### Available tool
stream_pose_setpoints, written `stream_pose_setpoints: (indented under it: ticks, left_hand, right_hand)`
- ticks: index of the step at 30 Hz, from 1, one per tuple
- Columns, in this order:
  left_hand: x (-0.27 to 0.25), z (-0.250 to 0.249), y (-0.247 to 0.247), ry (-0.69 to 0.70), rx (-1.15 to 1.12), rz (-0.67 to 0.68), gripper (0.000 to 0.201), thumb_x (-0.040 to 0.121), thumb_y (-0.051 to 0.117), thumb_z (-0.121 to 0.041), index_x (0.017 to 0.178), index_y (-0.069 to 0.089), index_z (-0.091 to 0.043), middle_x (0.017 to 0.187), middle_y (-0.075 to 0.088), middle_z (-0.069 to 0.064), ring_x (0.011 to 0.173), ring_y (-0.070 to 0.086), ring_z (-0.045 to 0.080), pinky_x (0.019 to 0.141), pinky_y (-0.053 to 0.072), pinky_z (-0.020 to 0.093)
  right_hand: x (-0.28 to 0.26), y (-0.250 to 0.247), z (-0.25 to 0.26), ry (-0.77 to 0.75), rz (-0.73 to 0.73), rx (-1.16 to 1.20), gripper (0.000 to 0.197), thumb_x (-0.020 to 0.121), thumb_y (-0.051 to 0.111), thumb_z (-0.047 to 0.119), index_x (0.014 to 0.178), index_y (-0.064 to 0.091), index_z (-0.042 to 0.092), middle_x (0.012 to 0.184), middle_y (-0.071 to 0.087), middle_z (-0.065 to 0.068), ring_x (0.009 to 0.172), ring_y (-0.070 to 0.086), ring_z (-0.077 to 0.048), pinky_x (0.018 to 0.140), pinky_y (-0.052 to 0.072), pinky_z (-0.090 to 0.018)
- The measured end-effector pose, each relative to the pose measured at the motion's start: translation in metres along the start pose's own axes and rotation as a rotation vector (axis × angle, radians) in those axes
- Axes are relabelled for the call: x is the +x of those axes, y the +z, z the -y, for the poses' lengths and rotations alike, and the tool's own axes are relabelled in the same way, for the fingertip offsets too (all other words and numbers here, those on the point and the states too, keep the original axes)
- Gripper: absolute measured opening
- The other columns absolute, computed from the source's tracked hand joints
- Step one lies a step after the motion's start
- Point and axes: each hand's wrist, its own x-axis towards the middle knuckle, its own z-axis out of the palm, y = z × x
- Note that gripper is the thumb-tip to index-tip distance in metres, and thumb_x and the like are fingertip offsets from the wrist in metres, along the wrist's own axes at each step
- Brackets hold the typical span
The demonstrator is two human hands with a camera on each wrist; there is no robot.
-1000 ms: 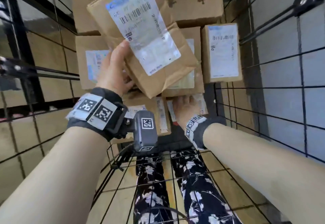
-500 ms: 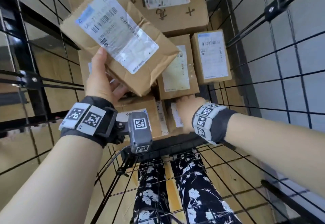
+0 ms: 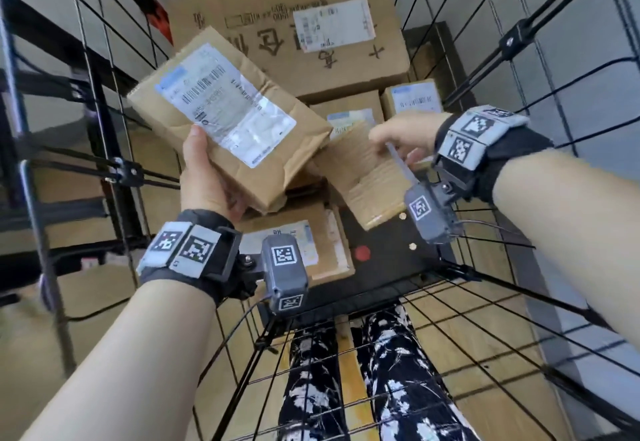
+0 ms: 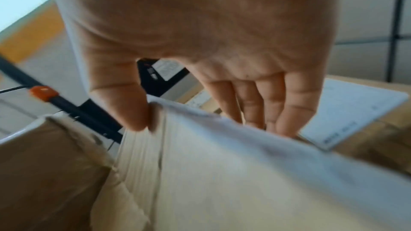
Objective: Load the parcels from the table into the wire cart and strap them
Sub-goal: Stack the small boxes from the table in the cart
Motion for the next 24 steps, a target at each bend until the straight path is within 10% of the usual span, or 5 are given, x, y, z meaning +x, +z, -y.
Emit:
stream_pose_setpoints:
  ticks: [5, 9, 14, 19, 24]
  left_hand:
    - [0.002, 0.005, -0.005, 0.038, -0.027, 0.008, 0.041, 0.084, 0.048, -0.063, 0.094, 0.063, -0.027, 0.088, 0.074, -0.005, 0.086, 0.070, 0.017, 0.082, 0.056, 0.037]
    - [-0.003, 0.006, -0.004, 0.066, 0.011, 0.020, 0.044, 0.083, 0.045, -0.065, 0.102, 0.064, -0.029, 0.097, 0.073, -0.005, 0.094, 0.069, 0.019, 0.087, 0.055, 0.041]
    - [-0.011, 0.010, 0.000, 0.130, 0.184, 0.107, 0.083, 0.049, 0.060, -0.071, 0.118, 0.060, -0.025, 0.107, 0.071, 0.002, 0.097, 0.068, 0.027, 0.086, 0.052, 0.054]
    - [-0.030, 0.003, -0.001, 0.314, 0.464, 0.212, 0.097, 0.052, 0.068, -0.061, 0.134, 0.044, -0.016, 0.122, 0.062, 0.003, 0.109, 0.062, 0.021, 0.096, 0.048, 0.045]
    - [-0.050, 0.012, -0.009, 0.505, 0.778, 0.222, 0.095, 0.067, 0.083, -0.032, 0.140, 0.025, -0.011, 0.122, 0.050, -0.002, 0.107, 0.053, 0.010, 0.086, 0.042, 0.020]
  right_hand:
    - [0.005, 0.007, -0.011, 0.013, -0.200, 0.348, 0.019, 0.080, 0.059, 0.033, 0.082, 0.055, 0.015, 0.090, 0.059, -0.008, 0.080, 0.058, -0.022, 0.078, 0.050, -0.029]
    - [0.000, 0.004, -0.006, -0.050, -0.291, 0.395, 0.067, 0.058, 0.058, 0.054, 0.109, 0.060, 0.010, 0.123, 0.061, -0.014, 0.116, 0.058, -0.031, 0.103, 0.045, -0.045]
    - [-0.035, 0.007, 0.013, -0.257, -0.538, 0.088, 0.075, 0.088, 0.055, 0.046, 0.147, 0.028, 0.010, 0.149, 0.030, -0.008, 0.136, 0.034, -0.021, 0.108, 0.030, -0.031]
    - [-0.065, 0.026, 0.039, -0.498, -0.379, 0.157, 0.094, 0.081, 0.064, 0.053, 0.151, 0.012, 0.018, 0.154, 0.025, -0.003, 0.139, 0.030, -0.016, 0.111, 0.030, -0.033]
    - [-0.081, 0.038, 0.043, -0.430, -0.272, 0.126, 0.115, 0.059, 0.071, 0.070, 0.149, 0.013, 0.030, 0.157, 0.015, -0.001, 0.142, 0.024, -0.021, 0.112, 0.027, -0.038]
